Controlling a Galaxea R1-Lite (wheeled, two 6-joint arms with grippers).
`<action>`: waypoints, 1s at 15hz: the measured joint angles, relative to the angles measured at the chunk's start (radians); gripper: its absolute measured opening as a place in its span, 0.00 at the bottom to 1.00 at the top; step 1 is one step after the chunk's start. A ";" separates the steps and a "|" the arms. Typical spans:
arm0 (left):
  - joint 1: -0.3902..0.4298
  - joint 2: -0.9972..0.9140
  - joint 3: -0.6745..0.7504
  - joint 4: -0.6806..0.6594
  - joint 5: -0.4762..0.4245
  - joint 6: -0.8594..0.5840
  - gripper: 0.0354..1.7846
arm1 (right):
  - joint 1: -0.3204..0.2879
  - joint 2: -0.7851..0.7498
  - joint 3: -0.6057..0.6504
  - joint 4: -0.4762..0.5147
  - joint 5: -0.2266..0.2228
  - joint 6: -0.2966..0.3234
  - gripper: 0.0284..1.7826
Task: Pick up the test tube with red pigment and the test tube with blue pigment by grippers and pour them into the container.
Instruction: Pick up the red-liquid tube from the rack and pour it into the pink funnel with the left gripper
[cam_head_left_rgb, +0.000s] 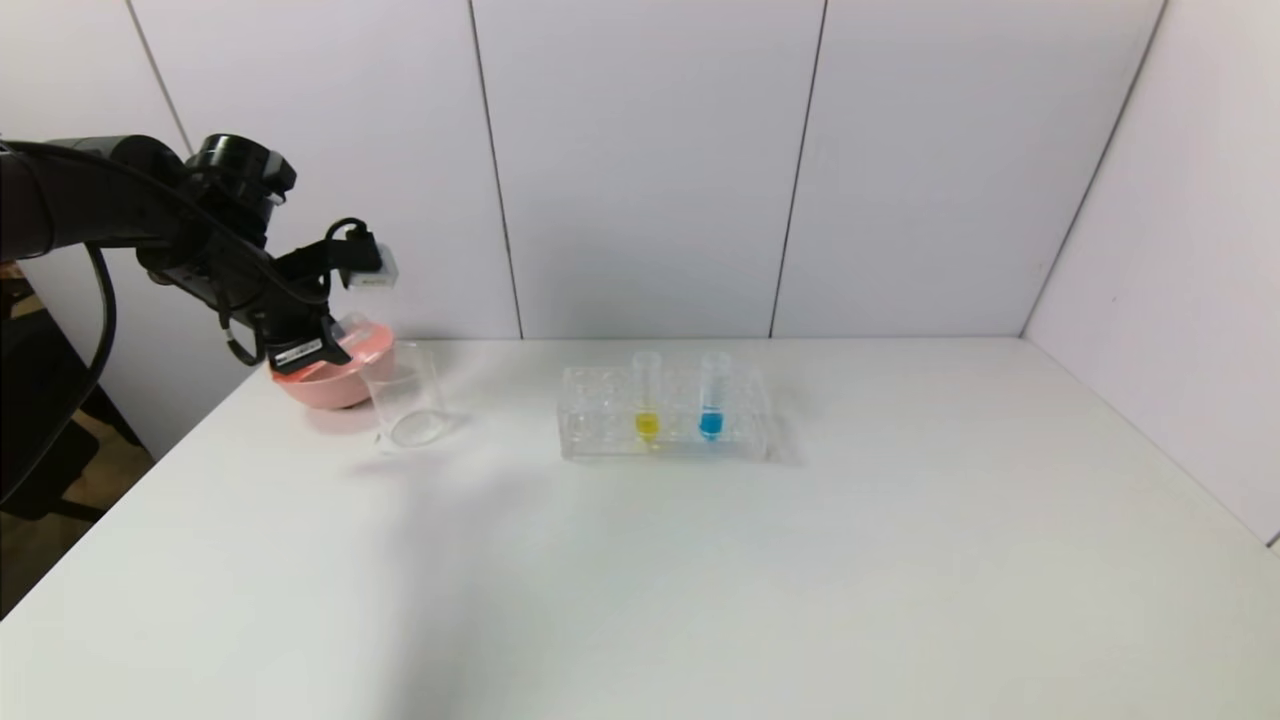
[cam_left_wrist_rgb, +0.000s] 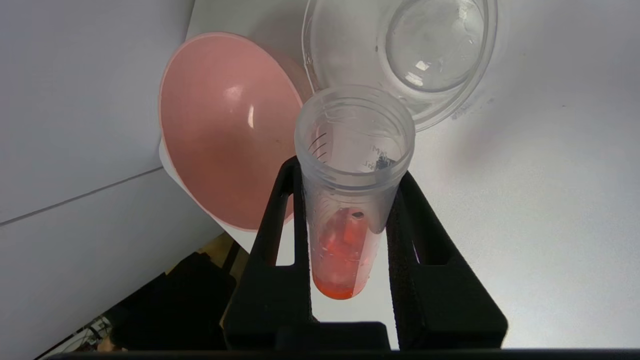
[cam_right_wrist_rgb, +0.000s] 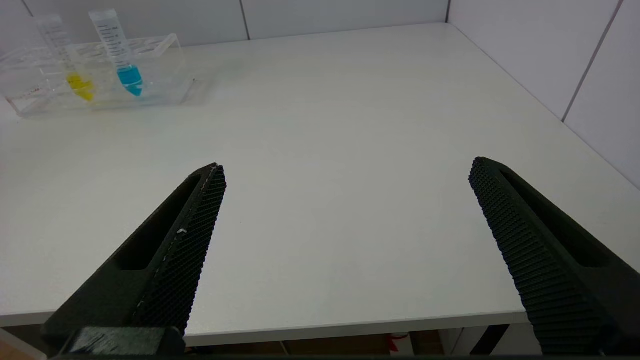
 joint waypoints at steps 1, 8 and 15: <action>-0.005 0.001 0.000 0.001 0.015 0.010 0.24 | 0.000 0.000 0.000 0.000 0.000 0.000 1.00; -0.073 0.016 0.000 -0.004 0.157 0.055 0.24 | 0.000 0.000 0.000 0.000 0.000 0.000 1.00; -0.102 0.027 0.000 0.011 0.296 0.084 0.24 | 0.000 0.000 0.000 0.000 0.000 0.000 1.00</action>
